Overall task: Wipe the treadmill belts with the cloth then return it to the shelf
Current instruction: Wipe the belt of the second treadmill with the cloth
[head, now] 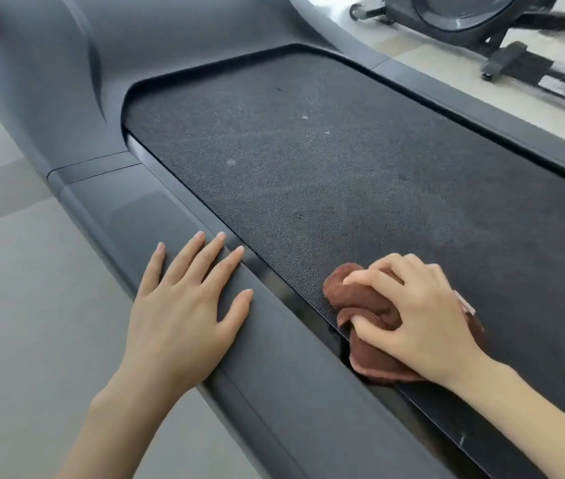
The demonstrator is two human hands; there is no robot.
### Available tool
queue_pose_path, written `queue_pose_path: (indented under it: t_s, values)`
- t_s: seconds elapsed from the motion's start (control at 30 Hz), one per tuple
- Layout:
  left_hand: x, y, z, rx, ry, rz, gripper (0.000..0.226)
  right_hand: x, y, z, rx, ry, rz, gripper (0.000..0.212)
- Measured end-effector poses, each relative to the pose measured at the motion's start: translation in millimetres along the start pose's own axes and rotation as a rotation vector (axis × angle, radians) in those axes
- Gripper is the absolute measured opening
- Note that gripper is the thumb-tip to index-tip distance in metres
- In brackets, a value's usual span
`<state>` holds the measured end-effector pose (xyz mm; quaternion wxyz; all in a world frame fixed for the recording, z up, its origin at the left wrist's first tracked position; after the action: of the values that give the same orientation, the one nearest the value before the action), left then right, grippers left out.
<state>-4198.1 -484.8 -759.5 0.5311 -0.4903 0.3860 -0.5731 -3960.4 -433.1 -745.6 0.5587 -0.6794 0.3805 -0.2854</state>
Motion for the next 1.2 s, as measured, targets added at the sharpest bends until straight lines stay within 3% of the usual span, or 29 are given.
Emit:
queue_pose_path:
  t_s: [0.13, 0.5, 0.83, 1.2]
  values:
    - [0, 2, 2, -0.005, -0.019, 0.003, 0.068, -2, 2, -8, -0.022, 0.047, 0.042, 0.032]
    - [0, 2, 1, -0.013, -0.018, -0.004, 0.066, -111, 18, -33, 0.053, 0.083, 0.021, 0.036]
    - [0, 3, 0, -0.011, -0.010, 0.019, 0.065, 4, 6, -11, -0.010, -0.017, 0.034, 0.034]
    - [-2, 2, 0, 0.060, -0.026, 0.070, 0.057, -173, 27, -41, 0.062, 0.100, 0.060, 0.037]
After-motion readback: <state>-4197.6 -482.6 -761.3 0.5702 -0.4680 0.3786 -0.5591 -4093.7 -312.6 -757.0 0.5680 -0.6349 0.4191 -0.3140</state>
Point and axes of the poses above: each hand's wrist, its own x-axis away from the middle knuckle, its own y-axis out of the palm, z = x × y, the point moved 3 cm from there along -x, towards the middle knuckle, and after that the axes turned 14 degrees about -z, right-handed, at the moved point
